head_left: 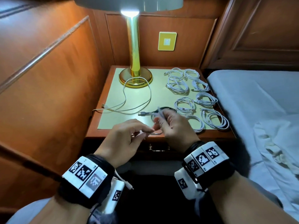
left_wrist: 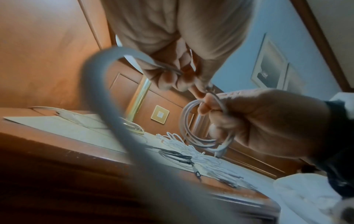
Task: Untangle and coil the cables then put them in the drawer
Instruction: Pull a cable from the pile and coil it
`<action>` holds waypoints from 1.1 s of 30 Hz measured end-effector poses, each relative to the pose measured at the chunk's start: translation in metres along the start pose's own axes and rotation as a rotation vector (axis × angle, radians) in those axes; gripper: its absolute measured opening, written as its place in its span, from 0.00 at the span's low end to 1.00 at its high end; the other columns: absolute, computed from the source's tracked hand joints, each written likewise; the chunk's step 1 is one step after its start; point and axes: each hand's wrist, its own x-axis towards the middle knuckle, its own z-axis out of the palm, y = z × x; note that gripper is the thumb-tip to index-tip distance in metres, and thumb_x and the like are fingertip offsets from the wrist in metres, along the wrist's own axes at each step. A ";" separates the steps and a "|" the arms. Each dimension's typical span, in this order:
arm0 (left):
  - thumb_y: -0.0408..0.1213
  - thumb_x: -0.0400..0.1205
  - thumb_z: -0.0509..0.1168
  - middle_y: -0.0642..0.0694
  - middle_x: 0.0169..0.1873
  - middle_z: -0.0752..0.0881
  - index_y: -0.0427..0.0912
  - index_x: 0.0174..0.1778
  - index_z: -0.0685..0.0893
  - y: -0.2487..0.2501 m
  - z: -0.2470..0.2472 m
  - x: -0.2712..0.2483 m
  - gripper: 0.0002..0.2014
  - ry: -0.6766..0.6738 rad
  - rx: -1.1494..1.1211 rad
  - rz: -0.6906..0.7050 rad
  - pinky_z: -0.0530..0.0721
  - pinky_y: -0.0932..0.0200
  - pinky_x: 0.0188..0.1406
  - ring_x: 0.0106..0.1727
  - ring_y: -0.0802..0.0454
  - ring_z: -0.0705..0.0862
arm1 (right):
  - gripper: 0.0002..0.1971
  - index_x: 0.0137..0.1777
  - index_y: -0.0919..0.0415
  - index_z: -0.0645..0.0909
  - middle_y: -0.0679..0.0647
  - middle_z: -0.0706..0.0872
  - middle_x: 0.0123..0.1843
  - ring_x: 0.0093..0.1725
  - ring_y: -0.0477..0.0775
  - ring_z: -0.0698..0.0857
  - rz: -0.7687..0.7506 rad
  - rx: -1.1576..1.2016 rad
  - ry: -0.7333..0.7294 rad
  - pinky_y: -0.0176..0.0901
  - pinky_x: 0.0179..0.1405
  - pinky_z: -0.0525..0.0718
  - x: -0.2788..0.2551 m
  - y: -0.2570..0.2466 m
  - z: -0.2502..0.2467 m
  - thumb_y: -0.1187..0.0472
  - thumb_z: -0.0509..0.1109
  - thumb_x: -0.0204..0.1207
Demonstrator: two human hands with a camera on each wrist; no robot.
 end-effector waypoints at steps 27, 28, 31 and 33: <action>0.19 0.84 0.61 0.54 0.53 0.92 0.48 0.62 0.89 0.003 0.000 0.004 0.21 0.049 -0.414 -0.318 0.84 0.60 0.60 0.57 0.59 0.89 | 0.21 0.32 0.57 0.64 0.48 0.62 0.24 0.23 0.45 0.59 0.360 0.946 -0.139 0.33 0.19 0.62 0.002 -0.019 0.013 0.55 0.55 0.90; 0.19 0.83 0.62 0.54 0.54 0.92 0.48 0.61 0.89 0.001 -0.001 0.004 0.22 0.064 -0.398 -0.307 0.85 0.59 0.63 0.59 0.58 0.89 | 0.22 0.32 0.57 0.63 0.48 0.62 0.24 0.23 0.45 0.59 0.354 0.987 -0.139 0.33 0.18 0.61 0.002 -0.020 0.011 0.56 0.54 0.90; 0.30 0.83 0.71 0.56 0.45 0.92 0.49 0.52 0.89 -0.007 -0.002 0.002 0.09 0.148 -0.168 -0.283 0.87 0.58 0.53 0.52 0.61 0.89 | 0.23 0.30 0.55 0.63 0.48 0.61 0.24 0.22 0.44 0.58 0.328 1.052 -0.149 0.32 0.18 0.61 0.001 -0.022 0.007 0.56 0.53 0.91; 0.34 0.80 0.75 0.57 0.40 0.90 0.50 0.46 0.90 -0.009 -0.001 0.001 0.04 0.209 0.008 -0.250 0.84 0.63 0.44 0.46 0.61 0.86 | 0.23 0.29 0.54 0.64 0.48 0.60 0.25 0.24 0.45 0.56 0.283 1.054 -0.163 0.32 0.19 0.62 0.000 -0.022 0.008 0.56 0.53 0.91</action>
